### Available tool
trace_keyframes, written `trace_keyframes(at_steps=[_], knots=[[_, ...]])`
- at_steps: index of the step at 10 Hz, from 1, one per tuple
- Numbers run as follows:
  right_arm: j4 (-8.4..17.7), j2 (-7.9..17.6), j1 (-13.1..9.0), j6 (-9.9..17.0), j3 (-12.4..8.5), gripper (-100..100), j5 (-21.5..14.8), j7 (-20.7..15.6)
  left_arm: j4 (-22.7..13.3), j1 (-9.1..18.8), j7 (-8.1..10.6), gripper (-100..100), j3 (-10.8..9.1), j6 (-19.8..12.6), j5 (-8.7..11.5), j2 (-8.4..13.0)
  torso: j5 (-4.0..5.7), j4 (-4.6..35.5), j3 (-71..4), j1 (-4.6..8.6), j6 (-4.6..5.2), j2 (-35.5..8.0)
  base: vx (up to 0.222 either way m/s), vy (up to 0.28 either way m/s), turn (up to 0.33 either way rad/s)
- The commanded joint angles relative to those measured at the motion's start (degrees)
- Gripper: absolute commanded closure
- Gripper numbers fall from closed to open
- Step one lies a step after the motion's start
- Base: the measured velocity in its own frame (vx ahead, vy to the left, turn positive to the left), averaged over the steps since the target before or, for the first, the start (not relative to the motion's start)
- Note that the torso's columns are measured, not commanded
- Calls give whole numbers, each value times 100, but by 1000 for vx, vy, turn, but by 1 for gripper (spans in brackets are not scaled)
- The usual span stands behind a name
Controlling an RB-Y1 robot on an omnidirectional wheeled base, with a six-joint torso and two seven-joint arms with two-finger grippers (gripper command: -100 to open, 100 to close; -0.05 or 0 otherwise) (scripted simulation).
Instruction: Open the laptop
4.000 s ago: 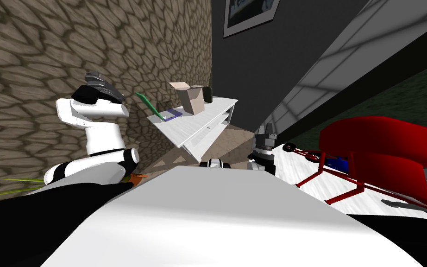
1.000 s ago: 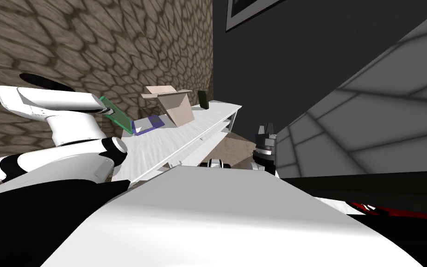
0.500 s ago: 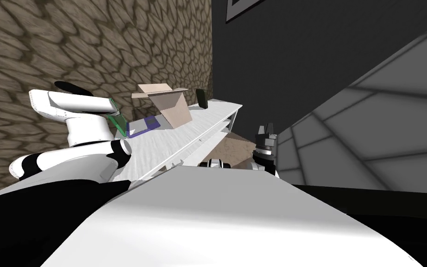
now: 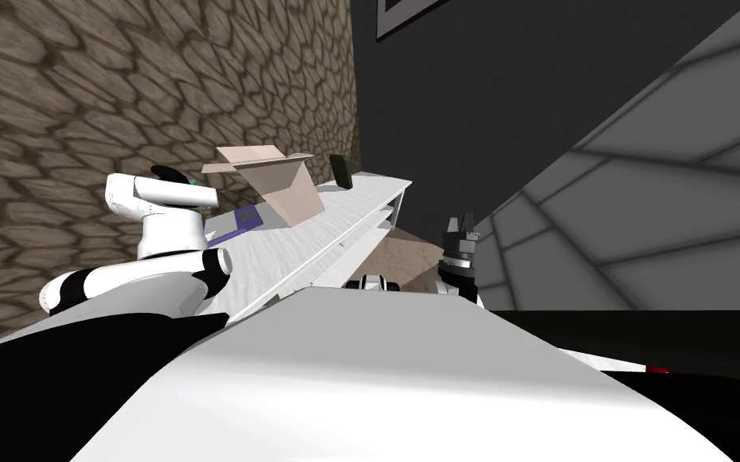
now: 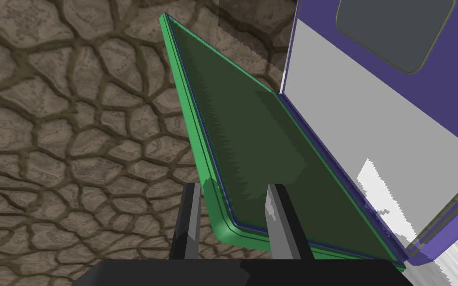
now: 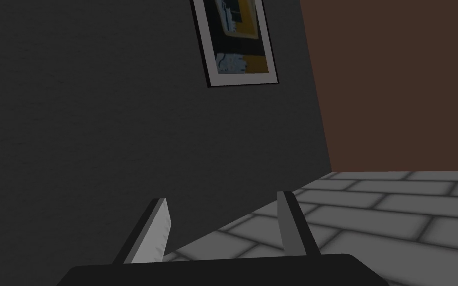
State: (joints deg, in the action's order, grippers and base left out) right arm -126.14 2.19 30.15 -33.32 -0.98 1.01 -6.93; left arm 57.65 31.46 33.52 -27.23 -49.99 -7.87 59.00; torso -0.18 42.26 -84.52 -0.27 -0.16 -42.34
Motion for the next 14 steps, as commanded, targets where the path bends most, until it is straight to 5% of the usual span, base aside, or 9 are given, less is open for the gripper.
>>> trace_keyframes(at_steps=[1, 4, 5, 7, 8, 9, 13, 14], knots=[[0, 0, 0, 0, 0, 0, 0, 0, -62, -125, 12, 100, 92, 63, -334, -55, 4, 1, -2, 3, 2, 2, 9, -24, -30], [0, 0, 0, 0, 0, 0, 0, 0, -137, -365, 46, 100, 249, 198, -852, -165, 20, 3, -5, 26, 18, 5, 16, -19, -82], [0, 0, 0, 0, 0, 0, 0, 0, -106, -334, 32, 100, 204, 150, -736, -141, 22, 1, -10, 31, 23, 12, 3, -13, -19], [0, 0, 2, 0, -1, 0, 0, 0, -122, -586, 129, 100, 363, 380, -1086, -250, 29, 5, -9, 35, 9, 12, 90, -26, 92], [0, 0, 3, 0, -1, 0, 0, 0, -250, -206, -195, -100, 270, 403, -964, -380, 25, 0, -16, 37, 6, 24, 119, -45, 354], [0, 0, 4, -1, -1, 0, 0, 0, -250, -197, -231, -100, 270, 403, -964, -380, 22, 0, -12, 31, 8, 16, 62, -21, 159], [0, 1, 2, 0, -2, 0, 0, 0, -460, 395, -857, -100, 154, 585, -925, -700, 18, 3, -5, 25, 9, 6, 68, -14, 241], [0, 1, 1, 0, -1, 0, 0, 0, -460, 395, -875, -100, 154, 585, -925, -700, 29, 7, -6, 35, 21, 4, 30, -15, -6]])
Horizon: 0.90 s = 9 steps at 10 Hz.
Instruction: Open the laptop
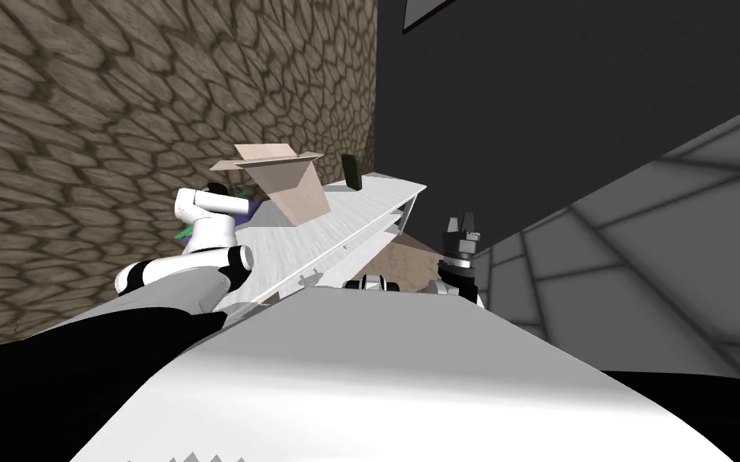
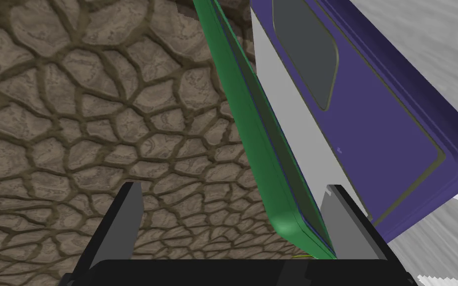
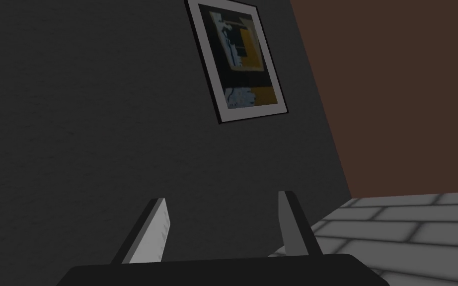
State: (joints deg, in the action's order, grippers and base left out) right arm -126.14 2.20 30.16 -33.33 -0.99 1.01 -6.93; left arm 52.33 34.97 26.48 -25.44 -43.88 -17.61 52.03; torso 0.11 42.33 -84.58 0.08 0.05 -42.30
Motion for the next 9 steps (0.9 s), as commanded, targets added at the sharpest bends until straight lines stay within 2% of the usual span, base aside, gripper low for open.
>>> trace_keyframes(at_steps=[1, 2, 3, 4, 5, 6, 7, 8, 9], knots=[[0, 0, -1, 0, 0, 0, 0, 0, -33, 323, -387, -100, -83, 64, 68, -164, 5, 4, 6, 9, 7, -10, 63, -10, 290], [0, 0, 1, 0, 0, 0, 0, 0, -33, 339, -493, -100, -83, 64, 68, -164, 8, 7, 7, 10, -19, -8, 66, -25, 176], [0, 0, 0, 0, 0, 0, 0, 0, -138, 532, -699, -100, -141, 155, 87, -324, 6, 5, 7, 12, -2, -10, 74, -55, 296], [0, -1, 0, 0, 0, 0, 0, 0, -138, 635, -816, -100, -141, 155, 87, -324, 2, 1, 4, 17, -7, -3, 56, -67, 199], [0, 0, -1, 0, 1, 0, 0, 0, -242, 832, -980, -100, -199, 246, 107, -485, 10, 6, 4, 15, 3, -8, 68, -78, 235], [0, -1, 0, 0, 1, 0, 0, 0, -242, 931, -1136, -100, -199, 246, 107, -485, 7, 3, 4, 19, -1, -3, 49, -58, 173], [0, 0, -1, 0, 1, 0, 0, 0, -242, 931, -1138, -100, -199, 246, 107, -485, 7, 7, 8, 9, -1, -12, 10, -11, 34], [0, 0, -2, 0, 1, 0, 0, 0, -347, 1155, -1418, -100, -257, 337, 127, -645, -2, 7, 13, -8, 2, -20, 46, -54, 160], [0, 0, -1, 0, 0, 0, 0, 0, -347, 1227, -1460, -100, -257, 337, 127, -645, -7, -1, 4, 0, -7, -2, 58, -67, 202]])
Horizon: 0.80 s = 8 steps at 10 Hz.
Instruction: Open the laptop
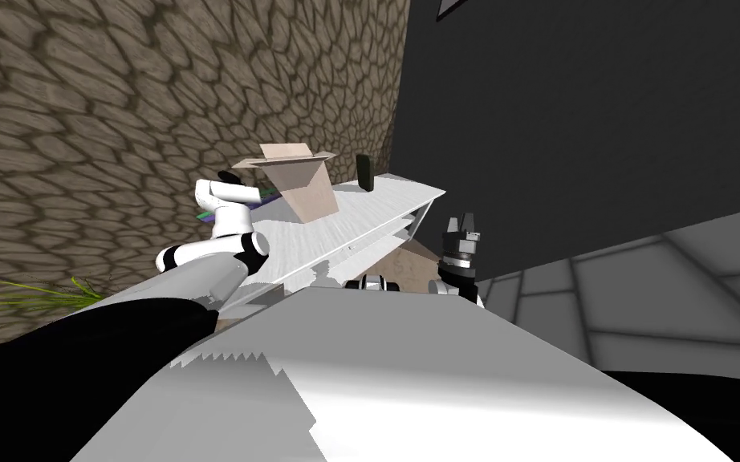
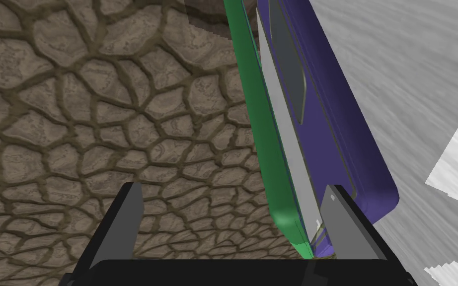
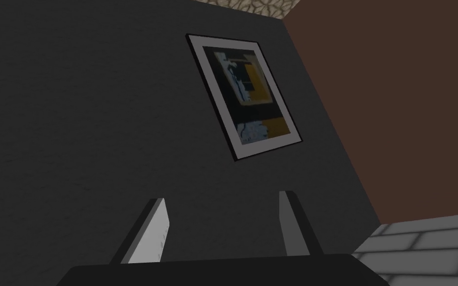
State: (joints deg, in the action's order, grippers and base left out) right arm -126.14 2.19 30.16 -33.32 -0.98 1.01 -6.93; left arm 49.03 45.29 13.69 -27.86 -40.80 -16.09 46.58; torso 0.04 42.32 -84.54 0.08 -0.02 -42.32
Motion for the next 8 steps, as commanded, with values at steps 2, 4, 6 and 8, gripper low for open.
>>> trace_keyframes(at_steps=[2, 4, 6, 8], knots=[[0, 0, 1, 0, 0, 0, 0, 0, -122, 490, -503, -100, -73, 121, -6, -260, -1, -8, -12, 2, 2, 18, 67, -79, 234], [0, 1, -1, 0, 0, 0, 0, 0, -227, 786, -728, -100, -131, 212, 14, -420, -10, -1, 3, -27, 4, -8, 32, -39, 114], [0, 0, 0, 0, 0, 0, 0, 0, -332, 1040, -1065, -100, -189, 303, 33, -580, -1, -2, -1, -4, 2, 0, 52, -62, 184], [0, 0, 0, 0, 0, 0, 0, 0, -332, 1082, -1147, -100, -189, 303, 33, -580, 2, -2, -5, 0, 3, 4, 40, -48, 142]])
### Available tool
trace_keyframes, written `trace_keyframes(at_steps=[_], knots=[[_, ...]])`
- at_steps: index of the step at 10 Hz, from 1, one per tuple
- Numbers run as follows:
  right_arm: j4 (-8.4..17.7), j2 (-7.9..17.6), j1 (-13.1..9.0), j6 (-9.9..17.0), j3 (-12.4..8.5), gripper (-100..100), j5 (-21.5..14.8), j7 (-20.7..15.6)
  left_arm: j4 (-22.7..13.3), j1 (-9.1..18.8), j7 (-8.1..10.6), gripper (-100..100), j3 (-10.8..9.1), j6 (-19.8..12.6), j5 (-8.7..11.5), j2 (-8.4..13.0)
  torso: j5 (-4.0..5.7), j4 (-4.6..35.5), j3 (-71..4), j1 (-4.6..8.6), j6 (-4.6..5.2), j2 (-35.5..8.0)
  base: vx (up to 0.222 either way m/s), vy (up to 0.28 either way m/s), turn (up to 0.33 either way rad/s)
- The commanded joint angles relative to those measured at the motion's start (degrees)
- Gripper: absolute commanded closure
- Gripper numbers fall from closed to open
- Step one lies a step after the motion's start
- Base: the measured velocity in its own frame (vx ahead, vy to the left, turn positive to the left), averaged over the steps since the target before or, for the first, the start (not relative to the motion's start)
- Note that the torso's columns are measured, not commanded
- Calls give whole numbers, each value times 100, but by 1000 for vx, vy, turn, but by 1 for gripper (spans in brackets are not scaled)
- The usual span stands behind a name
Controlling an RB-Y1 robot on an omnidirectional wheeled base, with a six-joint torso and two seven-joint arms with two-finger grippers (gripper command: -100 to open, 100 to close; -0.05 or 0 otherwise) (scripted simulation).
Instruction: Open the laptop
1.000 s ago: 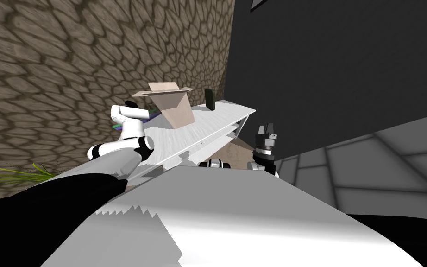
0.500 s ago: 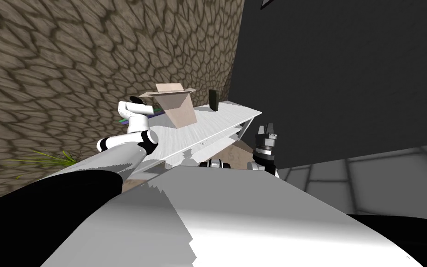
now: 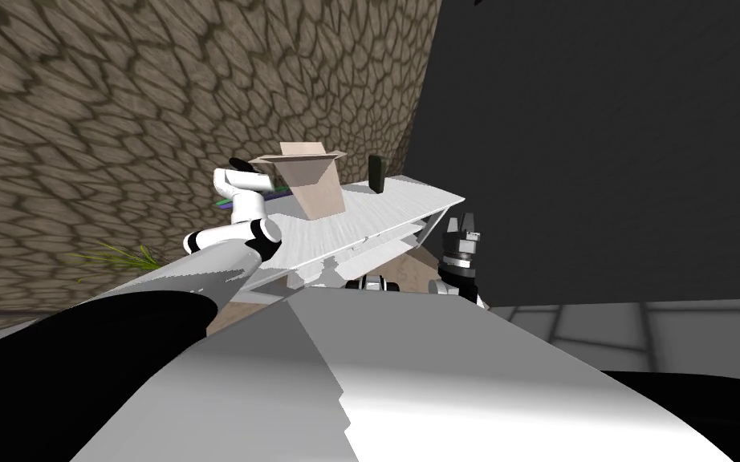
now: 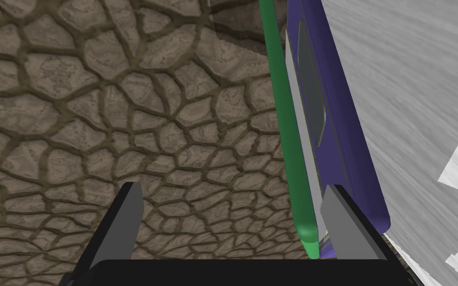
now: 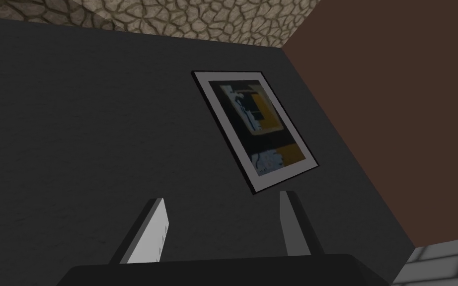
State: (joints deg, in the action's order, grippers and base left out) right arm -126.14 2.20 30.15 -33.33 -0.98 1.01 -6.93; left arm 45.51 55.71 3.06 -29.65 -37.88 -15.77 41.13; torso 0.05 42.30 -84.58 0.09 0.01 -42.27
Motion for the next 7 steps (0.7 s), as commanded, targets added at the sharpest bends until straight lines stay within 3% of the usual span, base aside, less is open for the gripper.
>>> trace_keyframes(at_steps=[1, 2, 7], knots=[[0, 0, -1, 0, 0, 0, 0, 0, -26, 46, -57, -100, -4, 32, -10, -19, -7, 1, 5, -15, 1, -8, 6, -9, 13], [0, 1, -1, 0, 0, 0, 0, 0, -25, 49, -64, 0, -4, 36, -12, -22, -10, 2, 8, -22, 0, -12, 0, 0, 0], [0, 1, -1, 0, 0, 0, 0, 0, -25, 49, -64, 0, -4, 35, -11, -22, -5, -2, 0, -7, -1, 0, 0, 0, 0]])
